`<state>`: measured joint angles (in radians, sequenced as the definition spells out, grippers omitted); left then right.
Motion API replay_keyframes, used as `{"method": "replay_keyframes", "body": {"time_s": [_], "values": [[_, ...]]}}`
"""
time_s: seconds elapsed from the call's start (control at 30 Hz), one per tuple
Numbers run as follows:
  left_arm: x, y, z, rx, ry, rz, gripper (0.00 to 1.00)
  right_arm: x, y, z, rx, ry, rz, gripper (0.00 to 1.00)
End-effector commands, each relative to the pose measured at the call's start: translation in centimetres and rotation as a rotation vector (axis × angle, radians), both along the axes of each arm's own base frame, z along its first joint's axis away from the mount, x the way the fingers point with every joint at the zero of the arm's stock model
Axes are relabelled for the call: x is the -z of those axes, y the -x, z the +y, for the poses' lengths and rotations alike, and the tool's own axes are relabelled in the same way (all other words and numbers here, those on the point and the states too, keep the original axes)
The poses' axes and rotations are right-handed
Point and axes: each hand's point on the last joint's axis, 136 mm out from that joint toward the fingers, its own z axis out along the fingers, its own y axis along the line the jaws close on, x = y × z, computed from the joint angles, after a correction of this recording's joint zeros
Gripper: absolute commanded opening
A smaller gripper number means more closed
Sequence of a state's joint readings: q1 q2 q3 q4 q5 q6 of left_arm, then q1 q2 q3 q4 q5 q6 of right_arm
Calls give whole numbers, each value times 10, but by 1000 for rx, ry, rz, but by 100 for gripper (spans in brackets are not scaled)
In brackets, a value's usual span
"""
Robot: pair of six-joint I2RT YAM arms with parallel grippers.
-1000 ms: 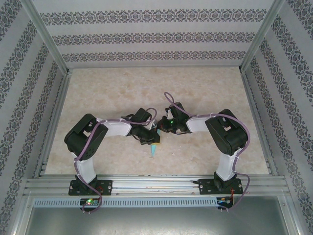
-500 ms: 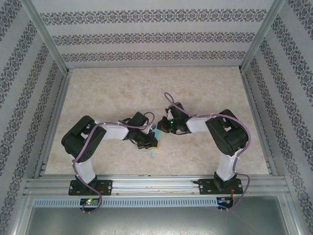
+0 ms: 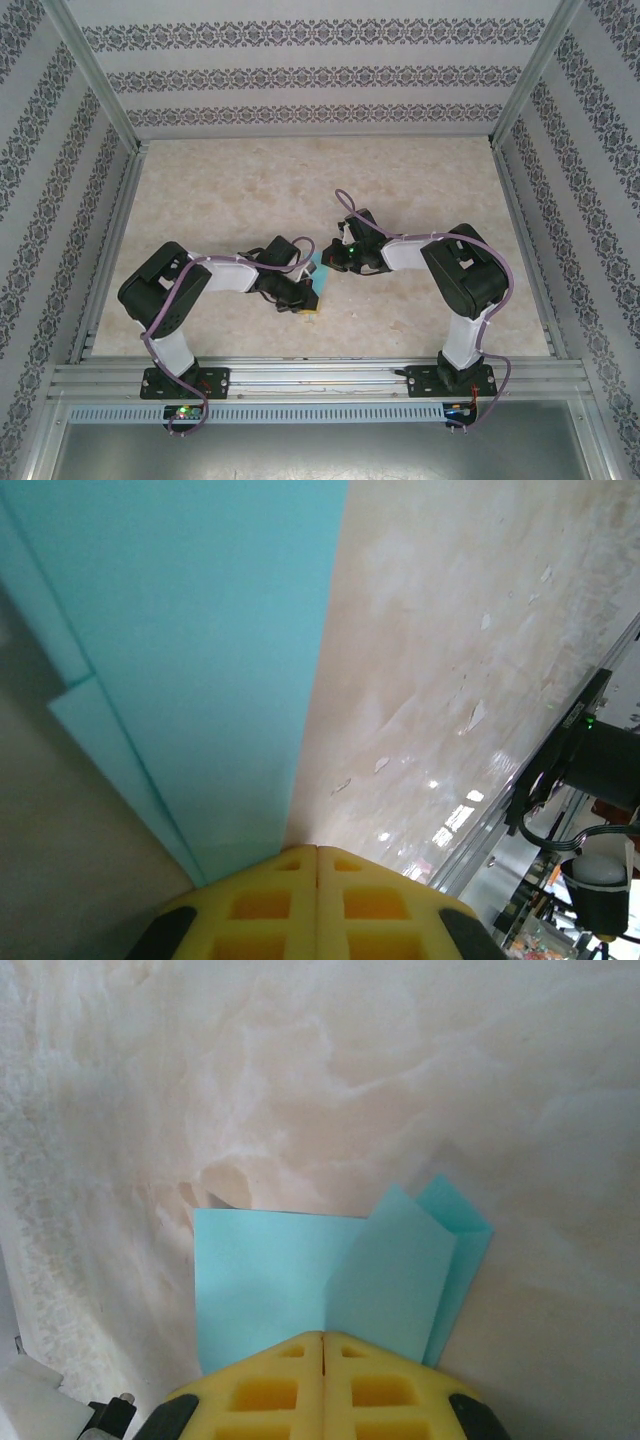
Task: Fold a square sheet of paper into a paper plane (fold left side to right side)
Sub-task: Fold the wing for the fifth time at the center of the table.
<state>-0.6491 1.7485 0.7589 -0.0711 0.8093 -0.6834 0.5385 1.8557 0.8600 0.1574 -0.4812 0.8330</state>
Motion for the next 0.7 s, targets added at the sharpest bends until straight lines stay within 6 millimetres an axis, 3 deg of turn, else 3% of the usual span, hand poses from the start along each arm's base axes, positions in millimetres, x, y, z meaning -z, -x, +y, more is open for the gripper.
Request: {"method": "replay_keyframes", "body": {"time_s": [0.0, 0.67], "values": [[8, 30, 14, 53, -59, 67, 0, 50, 32, -43, 40, 206, 152, 0], [20, 59, 26, 73, -105, 114, 0, 50, 32, -45, 39, 222, 158, 0]]}}
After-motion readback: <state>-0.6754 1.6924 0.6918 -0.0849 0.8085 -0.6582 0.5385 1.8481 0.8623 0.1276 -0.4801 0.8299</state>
